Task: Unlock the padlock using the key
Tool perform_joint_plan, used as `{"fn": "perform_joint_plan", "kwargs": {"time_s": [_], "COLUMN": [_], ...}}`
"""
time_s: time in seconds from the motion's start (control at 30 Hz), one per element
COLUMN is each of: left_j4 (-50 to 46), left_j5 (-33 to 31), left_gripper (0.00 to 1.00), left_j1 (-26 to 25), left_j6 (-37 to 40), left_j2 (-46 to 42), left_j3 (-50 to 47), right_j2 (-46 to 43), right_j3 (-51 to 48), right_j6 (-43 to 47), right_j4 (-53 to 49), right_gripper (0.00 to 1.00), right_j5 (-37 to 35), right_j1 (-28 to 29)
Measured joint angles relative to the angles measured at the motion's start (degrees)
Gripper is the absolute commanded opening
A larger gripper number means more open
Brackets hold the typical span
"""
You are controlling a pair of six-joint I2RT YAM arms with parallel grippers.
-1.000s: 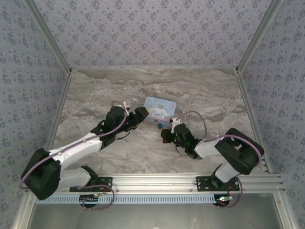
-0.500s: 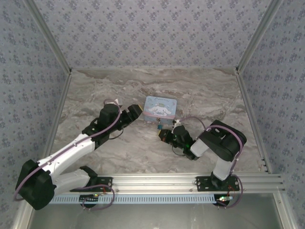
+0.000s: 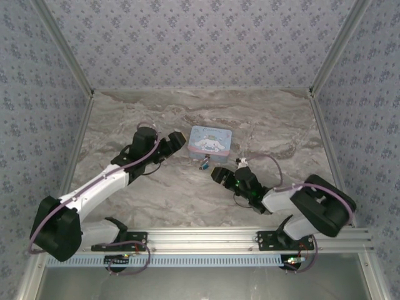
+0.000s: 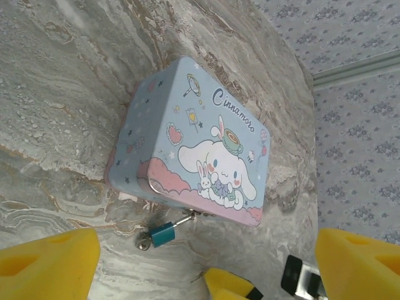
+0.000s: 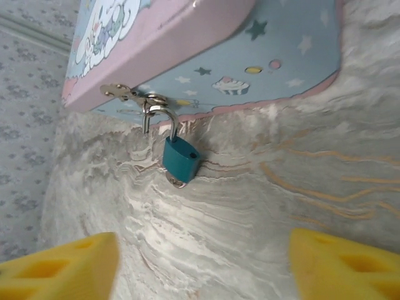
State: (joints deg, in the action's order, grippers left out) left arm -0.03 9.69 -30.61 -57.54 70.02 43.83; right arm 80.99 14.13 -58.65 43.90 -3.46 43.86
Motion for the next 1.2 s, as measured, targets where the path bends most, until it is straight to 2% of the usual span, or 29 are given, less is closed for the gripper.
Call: {"fn": "perform_joint_plan", "kwargs": {"time_s": [0.13, 0.47, 0.7, 0.83, 1.2], "left_j4": [-0.3, -1.3, -0.2, -0.9, -1.4], "left_j5": [3.0, 11.7, 18.1, 19.5, 20.5], "left_gripper": [0.93, 0.93, 0.88, 0.85, 0.71], "left_j1": [1.5, 6.2, 7.3, 6.8, 4.7], "left_j6": [2.4, 8.8, 11.7, 13.6, 15.0], "left_j2": [3.8, 18.3, 31.4, 37.4, 40.7], "left_j3": [2.3, 11.0, 19.5, 24.2, 24.3], "right_j2": [-5.0, -3.4, 0.5, 1.1, 5.7], "right_j3": [0.2, 2.6, 4.5, 5.7, 9.9], "right_j6": [6.0, 10.1, 10.0, 9.9, 10.2], "right_j4": [-4.7, -4.6, -2.9, -2.5, -1.7], "right_gripper": [0.99, 1.00, 1.00, 0.99, 0.99], "right_j5": [3.7, 15.8, 20.4, 22.1, 27.4], "right_j1": [-3.7, -13.4, -14.3, -14.3, -18.7]}}
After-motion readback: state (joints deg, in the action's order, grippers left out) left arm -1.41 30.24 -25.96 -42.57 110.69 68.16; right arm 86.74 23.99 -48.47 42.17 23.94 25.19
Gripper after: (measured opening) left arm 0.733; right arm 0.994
